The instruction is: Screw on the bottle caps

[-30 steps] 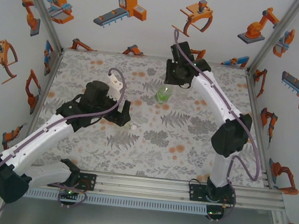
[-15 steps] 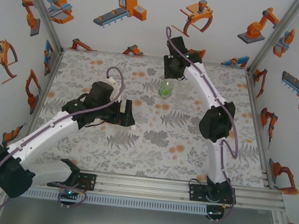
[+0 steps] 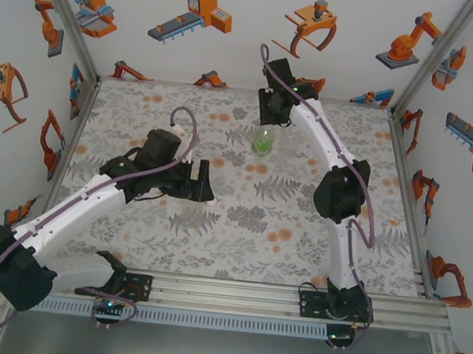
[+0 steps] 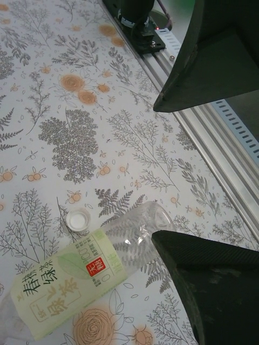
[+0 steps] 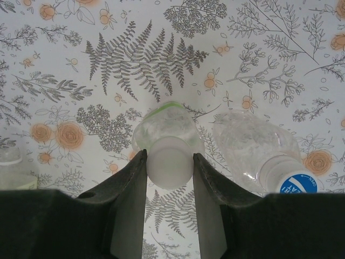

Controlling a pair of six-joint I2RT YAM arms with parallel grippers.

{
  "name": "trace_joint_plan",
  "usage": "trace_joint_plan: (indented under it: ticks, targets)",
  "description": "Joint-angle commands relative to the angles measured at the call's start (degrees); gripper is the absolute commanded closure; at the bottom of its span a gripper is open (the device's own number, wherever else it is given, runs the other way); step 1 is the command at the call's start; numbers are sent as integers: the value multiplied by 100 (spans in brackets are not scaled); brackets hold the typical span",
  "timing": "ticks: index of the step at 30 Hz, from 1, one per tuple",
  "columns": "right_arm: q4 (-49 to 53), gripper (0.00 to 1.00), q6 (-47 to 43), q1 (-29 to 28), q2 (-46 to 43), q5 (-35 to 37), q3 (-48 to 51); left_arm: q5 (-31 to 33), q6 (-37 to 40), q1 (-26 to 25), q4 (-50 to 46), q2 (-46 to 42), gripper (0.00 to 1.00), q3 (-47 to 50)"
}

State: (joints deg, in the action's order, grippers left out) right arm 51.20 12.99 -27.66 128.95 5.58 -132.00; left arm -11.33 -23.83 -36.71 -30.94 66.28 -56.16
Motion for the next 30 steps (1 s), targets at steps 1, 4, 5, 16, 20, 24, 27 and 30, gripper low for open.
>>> trace_joint_plan:
  ticks: [1,4,5,16,20,24,27,30]
  targets:
    - [173,60,-69,10,96,27,-238,-44,142,23,-62,-142,19,-62]
    - [250,57,-63,14,50,56,-431,15,151,21,-60,-117,19,-52]
    - [283,56,-69,15,20,57,-492,30,157,23,-69,-93,19,-61]
    - [531,55,56,11,-657,-92,-314,451,-24,21,-332,360,20,-208]
    - [443,55,198,13,-1196,-238,264,597,-131,14,-473,754,21,-383]
    - [219,55,336,6,-1849,-335,1014,888,-242,-31,-606,1099,22,-551]
    - [-1,55,510,-3,-2419,-365,1664,1228,-366,-105,-722,1372,21,-671]
    - [-222,55,699,-3,-2961,-392,2287,1614,-500,-190,-860,1670,20,-795]
